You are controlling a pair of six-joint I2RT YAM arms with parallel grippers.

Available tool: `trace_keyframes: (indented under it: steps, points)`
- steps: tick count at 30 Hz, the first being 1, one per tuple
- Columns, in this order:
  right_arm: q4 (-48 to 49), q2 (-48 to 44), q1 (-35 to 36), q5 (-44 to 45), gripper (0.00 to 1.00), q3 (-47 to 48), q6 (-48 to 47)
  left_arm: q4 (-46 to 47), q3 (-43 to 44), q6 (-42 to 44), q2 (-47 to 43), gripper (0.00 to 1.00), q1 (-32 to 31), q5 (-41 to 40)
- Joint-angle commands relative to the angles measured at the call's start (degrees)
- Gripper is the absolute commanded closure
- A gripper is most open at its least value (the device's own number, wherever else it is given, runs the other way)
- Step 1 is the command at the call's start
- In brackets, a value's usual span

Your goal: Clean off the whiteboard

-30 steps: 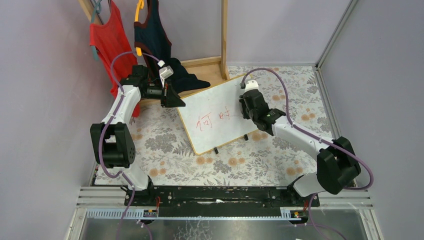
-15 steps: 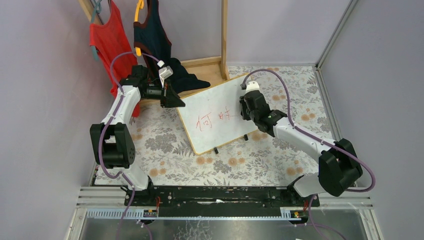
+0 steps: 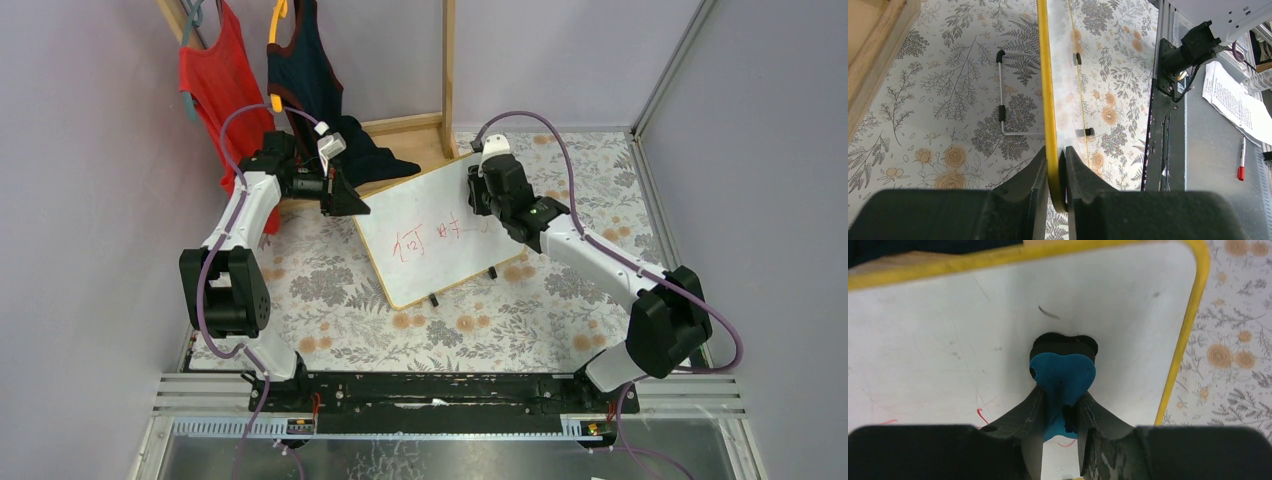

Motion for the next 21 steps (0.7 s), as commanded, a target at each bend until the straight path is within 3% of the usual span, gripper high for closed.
trace_keyframes:
  steps: [1,21]
  points:
    - [4.0,0.0,-0.2,-1.1,1.0,4.0,-1.4,1.2,-1.2,3.3,-0.5,1.0,0.1,-3.0]
    - [6.2,-4.2,-0.2,3.2,1.0,-9.8,-0.6,1.3,-0.6,3.1,-0.3,1.0,0.1,-3.3]
